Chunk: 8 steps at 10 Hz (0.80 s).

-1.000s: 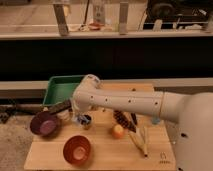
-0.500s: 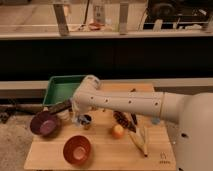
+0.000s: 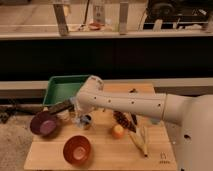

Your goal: Place towel in metal cup

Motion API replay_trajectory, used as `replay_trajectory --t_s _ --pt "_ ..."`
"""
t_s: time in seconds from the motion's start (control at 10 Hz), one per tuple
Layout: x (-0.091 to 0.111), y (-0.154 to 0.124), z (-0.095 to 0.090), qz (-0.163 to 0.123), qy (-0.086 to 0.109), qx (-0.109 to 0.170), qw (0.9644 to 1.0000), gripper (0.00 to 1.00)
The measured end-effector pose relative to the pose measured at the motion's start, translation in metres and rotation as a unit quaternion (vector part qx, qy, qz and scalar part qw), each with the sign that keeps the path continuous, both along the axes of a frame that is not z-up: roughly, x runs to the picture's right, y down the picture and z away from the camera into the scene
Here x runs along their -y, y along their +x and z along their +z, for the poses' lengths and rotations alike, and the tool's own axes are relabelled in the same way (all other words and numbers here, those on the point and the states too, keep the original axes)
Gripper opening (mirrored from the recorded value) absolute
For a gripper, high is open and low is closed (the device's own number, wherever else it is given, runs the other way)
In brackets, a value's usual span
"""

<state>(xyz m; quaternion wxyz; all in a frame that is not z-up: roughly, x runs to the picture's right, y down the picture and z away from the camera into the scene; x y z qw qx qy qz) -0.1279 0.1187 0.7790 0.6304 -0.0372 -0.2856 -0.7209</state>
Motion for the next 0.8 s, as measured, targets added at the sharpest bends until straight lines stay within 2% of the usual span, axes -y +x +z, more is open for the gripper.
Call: replay_trajectory --t_s 0.4,0.8 --pt "0.0006 0.0078 -0.0006 0.009 -0.001 -0.012 0.9999 0.8" --pt "0.0059 0.0082 -0.0036 0.02 0.005 -0.017 0.9996 0.8"
